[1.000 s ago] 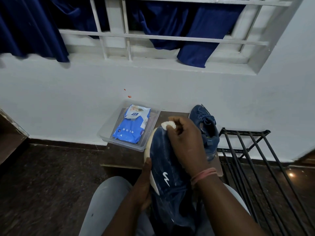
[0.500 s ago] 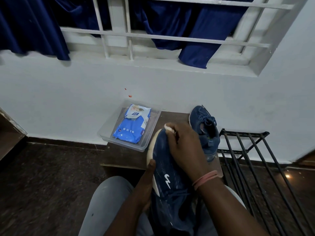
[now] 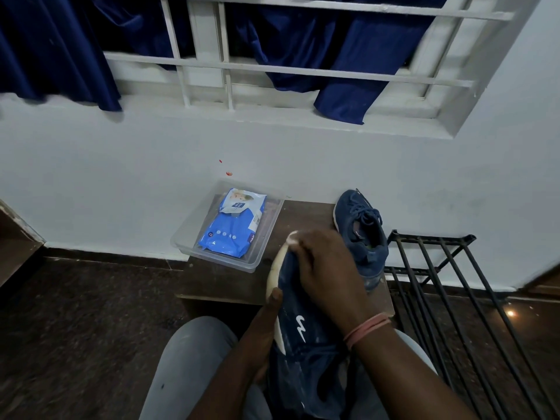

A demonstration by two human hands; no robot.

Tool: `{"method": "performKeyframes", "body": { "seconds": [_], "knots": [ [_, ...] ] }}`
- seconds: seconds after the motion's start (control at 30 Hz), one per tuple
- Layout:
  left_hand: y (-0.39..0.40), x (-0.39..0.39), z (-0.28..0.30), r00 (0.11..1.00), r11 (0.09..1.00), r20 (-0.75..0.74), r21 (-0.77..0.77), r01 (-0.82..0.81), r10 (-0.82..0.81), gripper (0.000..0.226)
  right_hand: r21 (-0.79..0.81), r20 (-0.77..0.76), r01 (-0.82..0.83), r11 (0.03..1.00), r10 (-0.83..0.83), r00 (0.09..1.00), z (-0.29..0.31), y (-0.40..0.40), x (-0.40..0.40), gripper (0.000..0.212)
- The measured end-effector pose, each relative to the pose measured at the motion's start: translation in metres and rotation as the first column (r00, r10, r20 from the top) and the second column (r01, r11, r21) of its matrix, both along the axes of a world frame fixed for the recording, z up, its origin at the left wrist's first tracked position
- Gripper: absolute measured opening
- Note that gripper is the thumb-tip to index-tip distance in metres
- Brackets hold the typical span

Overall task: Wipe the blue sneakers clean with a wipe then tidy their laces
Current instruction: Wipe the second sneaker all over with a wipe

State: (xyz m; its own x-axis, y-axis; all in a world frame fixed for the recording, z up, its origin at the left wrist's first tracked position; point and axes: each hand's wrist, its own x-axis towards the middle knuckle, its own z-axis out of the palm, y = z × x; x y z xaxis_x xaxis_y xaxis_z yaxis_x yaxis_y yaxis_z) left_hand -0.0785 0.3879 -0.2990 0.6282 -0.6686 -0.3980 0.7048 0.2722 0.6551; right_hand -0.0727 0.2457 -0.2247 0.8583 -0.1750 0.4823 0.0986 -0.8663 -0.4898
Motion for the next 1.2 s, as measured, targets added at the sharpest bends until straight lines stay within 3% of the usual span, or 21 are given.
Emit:
{"method": "performKeyframes", "body": {
  "seconds": [0.1,0.23,0.4,0.53,0.7,0.77,0.87,1.03,1.13,1.2],
  "knots": [
    [-0.001,-0.001,0.001,1.0,1.0,0.004,-0.014,0.016,-0.016,0.109,0.064,0.026,0.089,0.994,-0.09,0.996,0.005,-0.011,0.002,0.014],
    [0.0,0.001,-0.006,1.0,1.0,-0.019,-0.025,0.016,-0.016,0.113,-0.064,-0.057,-0.123,0.99,0.119,0.991,-0.003,0.011,-0.011,0.012],
    [-0.002,0.0,-0.008,1.0,1.0,-0.012,-0.002,0.004,-0.004,0.11,0.093,0.029,0.103,0.99,-0.107,0.994,0.003,-0.015,-0.003,0.013],
    [-0.002,0.002,-0.011,1.0,1.0,-0.017,-0.017,-0.005,0.005,0.11,-0.066,-0.091,-0.137,0.988,0.131,0.987,-0.005,0.013,-0.021,0.015],
    [-0.002,0.001,-0.012,0.999,0.999,0.008,0.021,0.044,-0.044,0.106,-0.021,-0.01,0.061,0.998,-0.062,0.998,0.001,-0.023,-0.005,0.015],
    [-0.002,0.001,-0.009,0.999,0.999,0.01,0.007,0.035,-0.035,0.106,-0.052,-0.04,-0.052,0.997,0.05,0.998,0.003,-0.014,-0.009,0.015],
    [-0.003,0.002,-0.007,1.0,1.0,0.012,0.008,0.017,-0.017,0.093,-0.123,-0.125,-0.208,0.97,0.192,0.973,-0.004,0.004,-0.021,0.016],
    [-0.003,0.0,-0.004,1.0,0.999,0.007,0.037,0.027,-0.027,0.089,-0.023,-0.012,0.037,0.999,-0.037,0.999,-0.007,-0.018,-0.006,0.013],
    [-0.003,0.003,-0.006,1.0,0.998,0.018,0.065,-0.021,0.02,0.071,-0.081,-0.101,-0.161,0.984,0.152,0.983,-0.008,0.003,-0.02,0.013],
    [-0.004,0.004,-0.007,1.0,0.998,0.015,0.05,-0.027,0.026,0.064,-0.133,-0.131,-0.192,0.972,0.175,0.976,-0.01,0.008,-0.029,0.014]
  ]
}}
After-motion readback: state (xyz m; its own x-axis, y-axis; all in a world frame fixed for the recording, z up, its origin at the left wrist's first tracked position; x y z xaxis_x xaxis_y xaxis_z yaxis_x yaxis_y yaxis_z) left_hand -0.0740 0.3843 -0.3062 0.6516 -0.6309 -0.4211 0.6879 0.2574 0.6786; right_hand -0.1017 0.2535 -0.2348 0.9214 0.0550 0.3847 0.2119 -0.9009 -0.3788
